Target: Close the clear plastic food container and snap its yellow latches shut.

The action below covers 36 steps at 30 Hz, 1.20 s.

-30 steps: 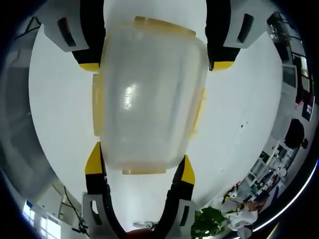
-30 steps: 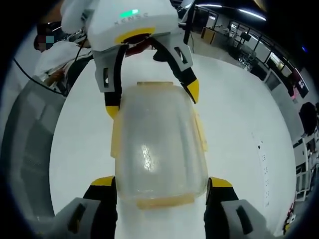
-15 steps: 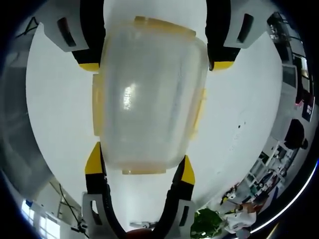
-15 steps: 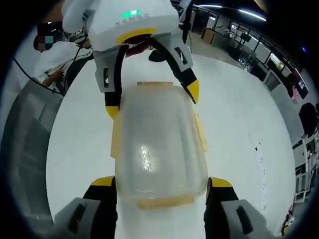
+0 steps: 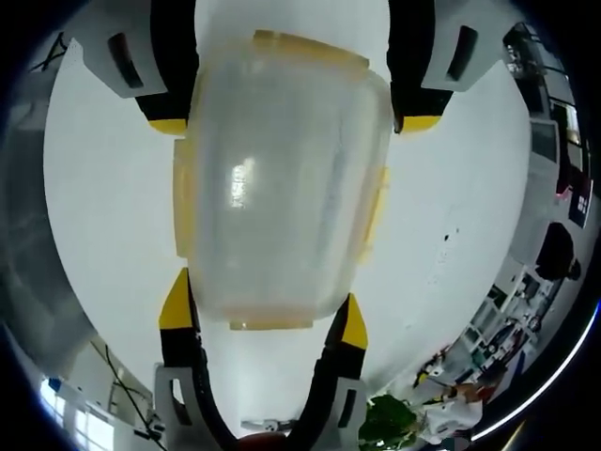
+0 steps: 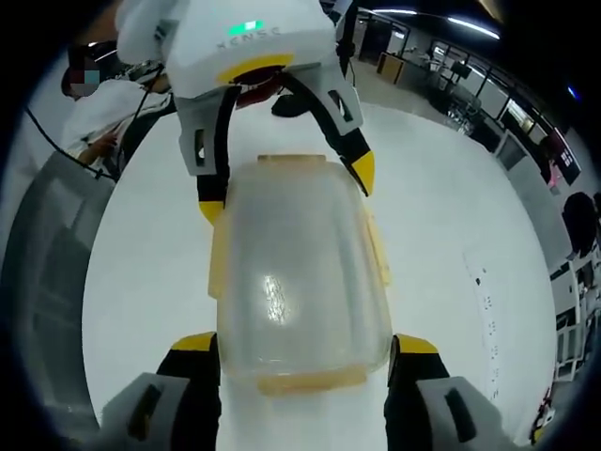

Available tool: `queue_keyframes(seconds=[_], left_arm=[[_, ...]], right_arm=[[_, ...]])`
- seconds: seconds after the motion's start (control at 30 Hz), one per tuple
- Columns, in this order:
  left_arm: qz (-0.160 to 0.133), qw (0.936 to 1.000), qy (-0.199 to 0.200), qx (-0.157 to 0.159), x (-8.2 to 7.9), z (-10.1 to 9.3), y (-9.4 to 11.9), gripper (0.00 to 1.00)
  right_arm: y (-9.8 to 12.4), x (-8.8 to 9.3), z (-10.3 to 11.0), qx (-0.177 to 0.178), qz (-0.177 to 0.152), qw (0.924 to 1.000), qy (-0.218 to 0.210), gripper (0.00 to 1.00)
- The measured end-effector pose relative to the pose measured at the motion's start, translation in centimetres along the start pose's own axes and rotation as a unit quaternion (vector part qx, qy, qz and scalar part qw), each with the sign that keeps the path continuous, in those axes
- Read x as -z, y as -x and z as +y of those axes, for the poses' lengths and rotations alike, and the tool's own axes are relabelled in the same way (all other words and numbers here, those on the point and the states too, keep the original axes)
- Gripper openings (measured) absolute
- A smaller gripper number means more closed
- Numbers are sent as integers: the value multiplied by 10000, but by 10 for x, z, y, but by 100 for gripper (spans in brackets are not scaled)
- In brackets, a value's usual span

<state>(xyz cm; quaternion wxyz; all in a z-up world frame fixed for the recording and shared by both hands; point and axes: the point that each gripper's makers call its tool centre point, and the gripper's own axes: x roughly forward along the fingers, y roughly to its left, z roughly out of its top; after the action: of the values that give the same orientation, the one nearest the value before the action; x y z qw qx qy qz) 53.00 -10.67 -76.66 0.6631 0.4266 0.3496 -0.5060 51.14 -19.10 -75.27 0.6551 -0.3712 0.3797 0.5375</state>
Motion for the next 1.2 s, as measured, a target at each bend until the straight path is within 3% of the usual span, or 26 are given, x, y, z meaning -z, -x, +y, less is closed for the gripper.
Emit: queue_keyframes(seconds=[0.53,0.73,1.07,1.2], left_arm=[[-93,9999,47,-59,-1,0,0,82],[-156,9998,112,-109,-3,1,0,83],[-234,9993,202,-216,-1,0,1,86],[-344,9985,250,-335,-1,0,6,92]], right_arm=[[0,0,-1,29,0,10000,71,72],[-2,3,-3,127,81,9994,325,73],[6,-7,-4,199,-193,9996,77,72],[10,-9,-5,217,-240,9995,33,73]])
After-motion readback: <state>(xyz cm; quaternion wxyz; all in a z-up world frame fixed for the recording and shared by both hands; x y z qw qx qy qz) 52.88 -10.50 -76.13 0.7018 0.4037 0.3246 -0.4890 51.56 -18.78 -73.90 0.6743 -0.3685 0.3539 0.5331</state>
